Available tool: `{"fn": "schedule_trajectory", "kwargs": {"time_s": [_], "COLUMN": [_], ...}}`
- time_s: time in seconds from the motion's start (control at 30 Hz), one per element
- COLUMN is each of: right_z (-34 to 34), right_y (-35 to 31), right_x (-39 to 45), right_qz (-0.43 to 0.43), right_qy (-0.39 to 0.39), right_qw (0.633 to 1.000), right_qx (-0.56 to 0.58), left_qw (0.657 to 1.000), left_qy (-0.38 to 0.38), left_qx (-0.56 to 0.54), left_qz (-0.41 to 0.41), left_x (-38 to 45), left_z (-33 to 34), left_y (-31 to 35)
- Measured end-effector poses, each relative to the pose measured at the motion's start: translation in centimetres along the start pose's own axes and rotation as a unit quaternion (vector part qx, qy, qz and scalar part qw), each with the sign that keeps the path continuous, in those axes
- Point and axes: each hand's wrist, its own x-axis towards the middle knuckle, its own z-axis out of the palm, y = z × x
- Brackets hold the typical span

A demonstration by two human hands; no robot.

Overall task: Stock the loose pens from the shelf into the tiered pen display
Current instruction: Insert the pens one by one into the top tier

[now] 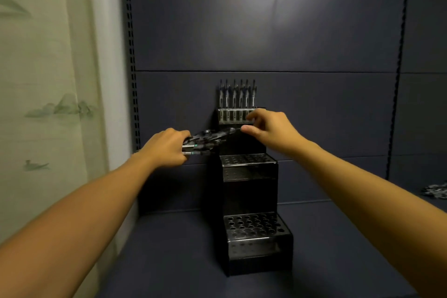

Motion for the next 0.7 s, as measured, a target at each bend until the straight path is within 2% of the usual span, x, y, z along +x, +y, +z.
{"fn": "schedule_trajectory", "kwargs": {"time_s": [0.1,0.23,0.37,0.5,0.7], "right_z": [1.3,1.8,1.4,0.3,-2.3], "right_y": [-2.2,-2.9,-2.0,-0.2,1.8], "right_x": [0.3,0.9,1.4,2.0,4.8], "right_qz": [0.071,0.135,0.18,0.199,0.176], "right_qy": [-0.053,-0.027,-0.015,0.026,0.065], "right_qw": [0.989,0.96,0.935,0.911,0.84], "right_qx": [0.116,0.243,0.305,0.359,0.509], "left_qw": [0.999,0.999,0.999,0.999,0.998], "left_qy": [0.004,0.003,0.004,-0.003,-0.012], "left_qx": [-0.03,-0.034,-0.035,-0.033,-0.044], "left_qz": [0.009,0.017,0.012,0.001,-0.046], "left_x": [0.4,0.8,1.3,1.5,1.0], "left_z": [0.1,0.1,0.2,0.6,1.8], "left_y": [0.9,1.6,2.0,1.9,0.1]}}
